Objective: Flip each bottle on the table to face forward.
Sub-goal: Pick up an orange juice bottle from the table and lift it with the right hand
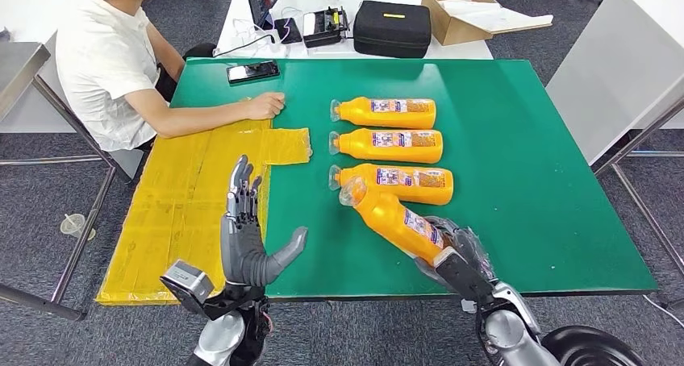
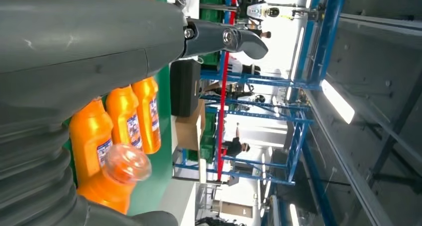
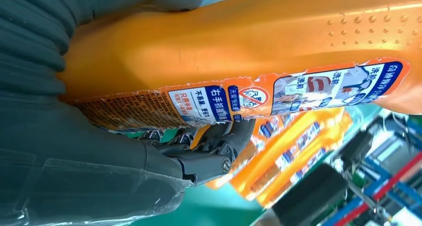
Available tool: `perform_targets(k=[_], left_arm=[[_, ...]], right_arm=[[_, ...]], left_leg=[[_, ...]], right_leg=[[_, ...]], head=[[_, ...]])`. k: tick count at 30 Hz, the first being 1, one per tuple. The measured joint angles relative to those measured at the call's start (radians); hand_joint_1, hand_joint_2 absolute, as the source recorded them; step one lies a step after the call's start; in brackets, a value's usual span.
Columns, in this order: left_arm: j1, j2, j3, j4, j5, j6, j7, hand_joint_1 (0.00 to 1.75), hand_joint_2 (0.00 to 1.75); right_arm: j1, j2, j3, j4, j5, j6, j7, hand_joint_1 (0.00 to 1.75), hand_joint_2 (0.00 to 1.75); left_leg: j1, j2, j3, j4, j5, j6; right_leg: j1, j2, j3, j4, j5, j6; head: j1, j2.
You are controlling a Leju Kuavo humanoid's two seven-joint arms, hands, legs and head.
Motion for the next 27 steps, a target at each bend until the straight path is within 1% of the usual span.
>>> perform_targets(k=[3,4,7,8,11,14,19,21,24,27], left_arm=[[0.007,0.002,0.008,0.007,0.084,-0.041,0.043,0.0,1.75],[0.009,0.003,0.011,0.017,0.125,-0.065,0.064,0.0,1.75],[0.014,0.005,0.017,0.065,0.25,-0.164,0.124,0.0,1.75],[0.015,0.006,0.019,0.081,0.283,-0.197,0.141,0.0,1.75],[0.016,0.006,0.02,0.121,0.335,-0.264,0.177,0.0,1.75],[0.013,0.006,0.017,0.164,0.36,-0.291,0.209,0.0,1.75],[0.001,0.006,0.014,0.229,0.374,-0.303,0.236,0.0,1.75],[-0.007,0.006,0.009,0.255,0.379,-0.324,0.245,0.0,1.75],[-0.021,0.006,-0.005,0.294,0.375,-0.378,0.231,0.0,1.75],[-0.035,0.005,-0.015,0.319,0.359,-0.407,0.214,0.0,1.75]], right_arm=[[0.023,0.015,-0.019,-0.021,-0.002,-0.028,-0.01,1.19,1.75],[0.03,0.02,-0.025,-0.029,-0.002,-0.035,-0.014,1.23,1.75],[0.049,0.035,-0.039,-0.054,-0.008,-0.046,-0.026,1.32,1.75],[0.053,0.04,-0.042,-0.061,-0.014,-0.047,-0.032,1.32,1.75],[0.054,0.055,-0.047,-0.073,-0.031,-0.045,-0.049,1.33,1.75],[0.048,0.072,-0.047,-0.076,-0.034,-0.042,-0.059,1.33,1.75],[0.036,0.09,-0.047,-0.075,-0.033,-0.042,-0.07,1.32,1.75],[0.034,0.096,-0.047,-0.075,-0.035,-0.039,-0.081,1.32,1.75],[0.027,0.107,-0.044,-0.074,-0.042,-0.018,-0.098,1.34,1.75],[0.017,0.121,-0.036,-0.07,-0.046,0.001,-0.108,1.36,1.75]], left_leg=[[0.0,0.0,0.0,0.0,0.0,0.0],[0.0,0.0,0.0,0.0,0.0,0.0],[0.0,0.0,0.0,0.0,0.0,0.0],[0.0,0.0,0.0,0.0,0.0,0.0],[0.0,0.0,0.0,0.0,0.0,0.0],[0.0,0.0,0.0,0.0,0.0,0.0],[0.0,0.0,0.0,0.0,0.0,0.0],[0.0,0.0,0.0,0.0,0.0,0.0],[0.0,0.0,-0.001,0.0,0.0,0.0],[0.0,0.0,-0.001,0.0,0.0,0.0]], right_leg=[[0.0,0.0,0.0,0.0,0.0,0.0],[0.0,0.0,0.0,0.0,0.0,0.0],[0.0,0.0,-0.001,0.0,0.0,0.0],[0.0,0.0,-0.001,0.0,0.0,0.0],[0.0,0.0,-0.001,0.0,0.0,0.0],[0.0,0.0,-0.001,0.0,0.0,0.0],[0.0,0.0,-0.001,0.0,0.0,0.0],[0.0,0.0,-0.001,0.0,0.0,0.0],[0.0,0.0,-0.001,0.0,0.0,0.0],[0.0,0.0,-0.001,0.0,0.0,0.0]], head=[[0.0,0.0],[0.0,0.0],[0.0,0.0],[0.0,0.0],[0.0,0.0],[0.0,0.0],[0.0,0.0],[0.0,0.0],[0.0,0.0],[0.0,0.0]])
